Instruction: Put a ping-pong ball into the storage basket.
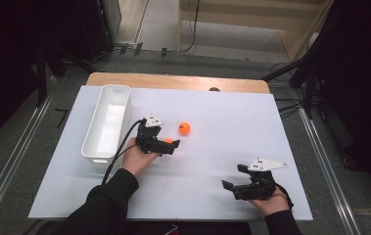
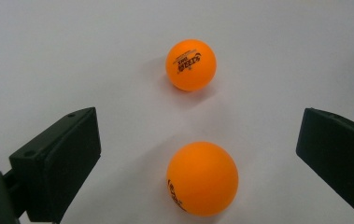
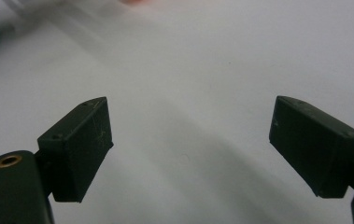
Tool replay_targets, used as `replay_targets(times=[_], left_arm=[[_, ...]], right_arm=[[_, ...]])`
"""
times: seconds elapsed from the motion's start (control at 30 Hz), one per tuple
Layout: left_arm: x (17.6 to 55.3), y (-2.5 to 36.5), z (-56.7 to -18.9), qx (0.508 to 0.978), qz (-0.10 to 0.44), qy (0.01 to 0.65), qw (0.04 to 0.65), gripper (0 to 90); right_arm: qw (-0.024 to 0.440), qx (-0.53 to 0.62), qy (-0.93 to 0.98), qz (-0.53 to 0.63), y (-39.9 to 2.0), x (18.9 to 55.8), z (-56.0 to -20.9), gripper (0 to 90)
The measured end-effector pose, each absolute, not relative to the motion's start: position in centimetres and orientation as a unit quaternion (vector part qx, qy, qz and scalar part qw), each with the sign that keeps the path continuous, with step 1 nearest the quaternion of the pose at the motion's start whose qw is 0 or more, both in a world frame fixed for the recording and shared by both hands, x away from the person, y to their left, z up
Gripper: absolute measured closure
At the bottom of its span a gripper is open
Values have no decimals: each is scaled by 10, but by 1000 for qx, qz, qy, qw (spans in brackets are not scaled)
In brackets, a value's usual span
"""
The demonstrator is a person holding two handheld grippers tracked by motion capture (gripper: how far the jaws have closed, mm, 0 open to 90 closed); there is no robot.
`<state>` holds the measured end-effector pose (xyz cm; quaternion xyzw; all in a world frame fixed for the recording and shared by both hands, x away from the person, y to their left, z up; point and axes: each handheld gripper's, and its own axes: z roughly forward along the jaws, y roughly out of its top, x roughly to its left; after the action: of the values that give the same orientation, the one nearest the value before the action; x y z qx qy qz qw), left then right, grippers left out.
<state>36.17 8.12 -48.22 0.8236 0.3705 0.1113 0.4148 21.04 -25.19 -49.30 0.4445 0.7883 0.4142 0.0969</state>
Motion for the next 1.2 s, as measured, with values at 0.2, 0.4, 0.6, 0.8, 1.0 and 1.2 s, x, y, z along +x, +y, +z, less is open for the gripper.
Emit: replay_targets(times=[0.2, 0.4, 0.6, 0.8, 1.0, 1.2], left_arm=[[361, 80, -485, 829, 111, 367, 408, 4], [360, 80, -491, 830, 110, 367, 404, 4], [358, 77, -497, 835, 114, 364, 397, 4], [357, 77, -503, 842, 116, 361, 383, 3], [357, 76, -509, 850, 119, 357, 369, 3], [356, 73, -513, 856, 125, 354, 355, 3]], right_arm=[[96, 444, 788, 414, -252, 210, -493, 118], [96, 442, 790, 414, -251, 211, -494, 118], [95, 443, 790, 413, -251, 211, -493, 118], [95, 440, 791, 415, -252, 211, -493, 118], [97, 439, 791, 415, -252, 211, -493, 118], [94, 440, 791, 414, -252, 211, -493, 118]])
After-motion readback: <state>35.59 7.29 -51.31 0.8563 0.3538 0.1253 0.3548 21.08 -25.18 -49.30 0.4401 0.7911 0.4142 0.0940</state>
